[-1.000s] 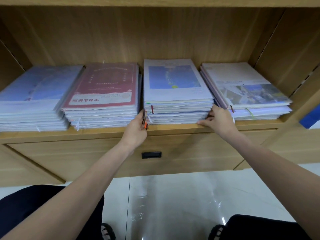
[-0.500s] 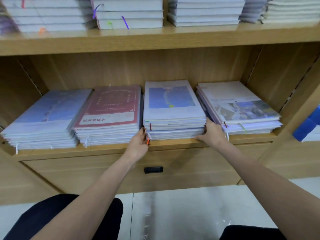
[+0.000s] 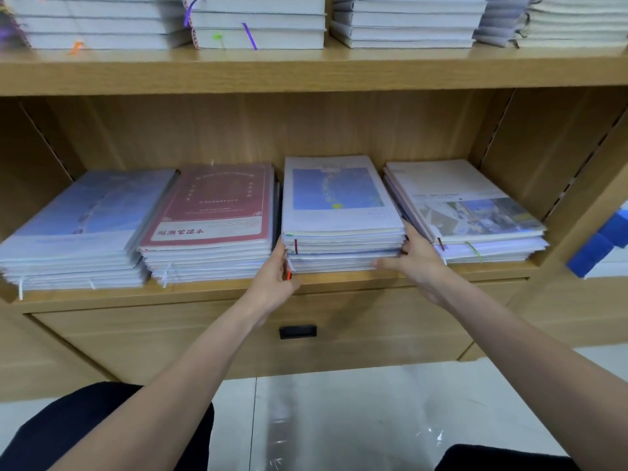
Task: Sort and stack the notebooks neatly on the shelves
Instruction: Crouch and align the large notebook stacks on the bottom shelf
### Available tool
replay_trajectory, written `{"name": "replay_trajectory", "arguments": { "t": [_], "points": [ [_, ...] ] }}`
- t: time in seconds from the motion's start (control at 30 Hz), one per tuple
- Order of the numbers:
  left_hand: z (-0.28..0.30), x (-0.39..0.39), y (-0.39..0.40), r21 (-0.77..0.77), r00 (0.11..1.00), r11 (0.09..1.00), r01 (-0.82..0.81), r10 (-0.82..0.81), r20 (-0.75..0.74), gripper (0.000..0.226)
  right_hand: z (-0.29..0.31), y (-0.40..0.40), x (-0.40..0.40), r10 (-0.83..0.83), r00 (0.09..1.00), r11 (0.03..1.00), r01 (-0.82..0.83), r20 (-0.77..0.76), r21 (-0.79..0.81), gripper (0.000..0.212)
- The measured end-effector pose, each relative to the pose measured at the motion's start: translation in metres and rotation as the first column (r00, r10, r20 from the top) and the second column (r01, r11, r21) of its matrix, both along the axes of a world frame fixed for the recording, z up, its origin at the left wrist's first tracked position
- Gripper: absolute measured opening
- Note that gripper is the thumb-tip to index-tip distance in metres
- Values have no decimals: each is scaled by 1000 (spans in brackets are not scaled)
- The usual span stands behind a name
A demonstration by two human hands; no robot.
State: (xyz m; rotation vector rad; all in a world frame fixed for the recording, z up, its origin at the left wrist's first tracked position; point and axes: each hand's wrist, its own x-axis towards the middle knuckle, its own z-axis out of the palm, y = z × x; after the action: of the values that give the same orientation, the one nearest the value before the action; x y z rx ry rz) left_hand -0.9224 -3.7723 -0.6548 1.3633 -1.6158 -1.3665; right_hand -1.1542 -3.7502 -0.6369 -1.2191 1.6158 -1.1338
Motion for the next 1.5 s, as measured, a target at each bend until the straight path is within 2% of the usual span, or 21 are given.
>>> {"name": "replay_trajectory", "arguments": {
  "t": [0.3,0.57,0.7,0.87,0.9,0.97,1.0,1.1,1.3,1.43,1.5],
  "points": [
    [-3,1,0,-32,1000,999,-1,1,-7,77,0,8,1,21,997,999,-19,70,-27,81],
    [-8,0,-9,-37,997,999,35,-33,64,84,-2,-2,-9,22,999,999,-23,32,28,86],
    [-9,7,-8,-37,999,999,35,-34,25,84,-2,-2,-13,75,997,995,-77,29,66,89],
    [0,3,-3,-47,998,999,25,-28,-61,87,10,-14,-18,67,987,998,-69,147,12,113],
    [2,0,-2,-39,996,999,24,-28,-84,86,13,-17,-15,56,983,998,-59,176,7,107],
    [1,-5,-1,-30,995,999,24,-27,-98,84,19,-21,-8,47,982,999,-48,185,-2,72],
    [-1,-6,-1,-33,996,999,26,-29,-87,84,21,-23,-6,36,982,999,-39,184,11,65],
    [-2,-7,0,-34,998,999,20,-22,-64,86,23,-30,-6,-4,984,997,-9,181,73,73],
    [-3,-5,2,-63,997,996,55,-58,-43,88,20,-37,-10,-36,967,997,18,254,72,72],
    [6,-1,0,-51,988,998,-19,11,-152,92,13,-34,-9,-47,979,999,42,198,27,69],
    [10,-3,1,-48,988,999,0,-8,-156,91,11,-33,-9,-40,972,998,27,231,60,71]
  ]
}}
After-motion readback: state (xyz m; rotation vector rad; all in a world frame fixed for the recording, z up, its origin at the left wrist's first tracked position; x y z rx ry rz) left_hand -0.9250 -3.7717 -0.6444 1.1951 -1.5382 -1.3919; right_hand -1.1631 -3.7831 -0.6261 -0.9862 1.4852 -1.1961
